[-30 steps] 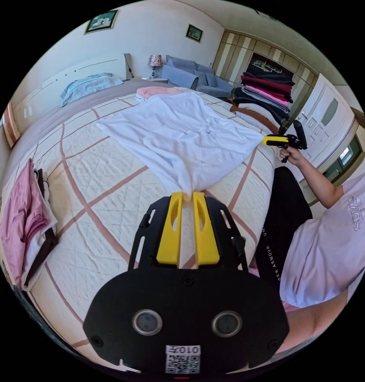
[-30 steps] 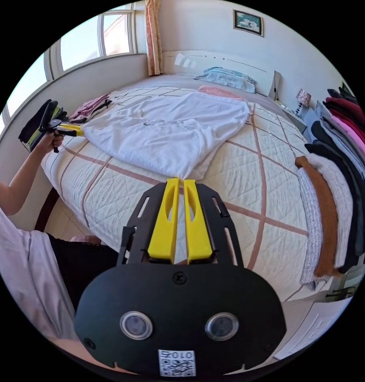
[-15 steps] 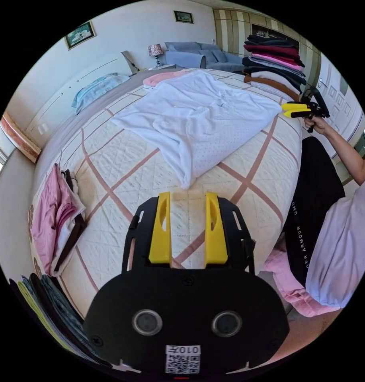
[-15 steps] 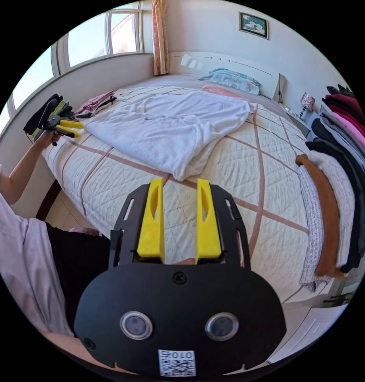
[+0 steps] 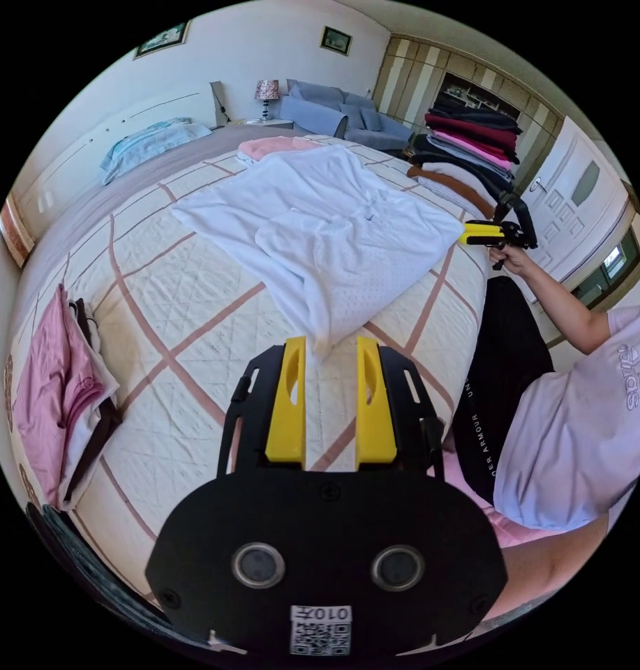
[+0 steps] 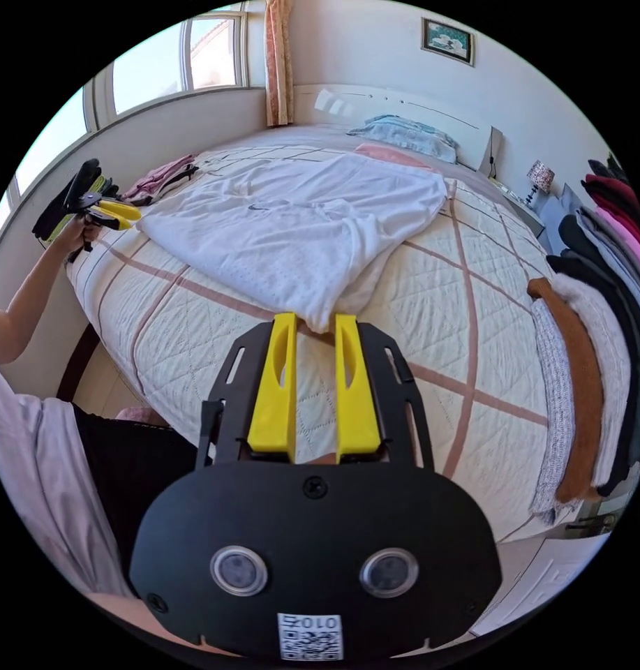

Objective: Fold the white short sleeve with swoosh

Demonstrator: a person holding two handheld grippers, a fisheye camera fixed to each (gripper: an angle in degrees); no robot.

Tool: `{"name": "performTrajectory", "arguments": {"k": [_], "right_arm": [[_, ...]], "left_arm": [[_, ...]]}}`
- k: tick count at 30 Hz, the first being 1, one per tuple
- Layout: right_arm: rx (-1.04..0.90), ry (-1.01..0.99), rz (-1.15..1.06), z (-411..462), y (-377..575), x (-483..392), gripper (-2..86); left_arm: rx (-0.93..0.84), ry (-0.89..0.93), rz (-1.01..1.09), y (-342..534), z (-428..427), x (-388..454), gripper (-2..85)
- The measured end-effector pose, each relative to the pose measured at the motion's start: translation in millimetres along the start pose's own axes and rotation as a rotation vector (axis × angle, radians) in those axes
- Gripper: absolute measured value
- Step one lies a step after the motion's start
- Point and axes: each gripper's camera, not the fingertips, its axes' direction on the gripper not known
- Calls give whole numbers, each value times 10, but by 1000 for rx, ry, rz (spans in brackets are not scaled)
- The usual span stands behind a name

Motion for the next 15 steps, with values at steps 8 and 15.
{"name": "performTrajectory", "arguments": {"k": [8,15], "right_arm": [[-14,-15,-3,155,-74,17,73],[33,-56,17,-45,-163,43,48]], "left_arm": [[-18,-52,61,-122,285,78,63],[1,30,9,-115,112,-34,39]]}}
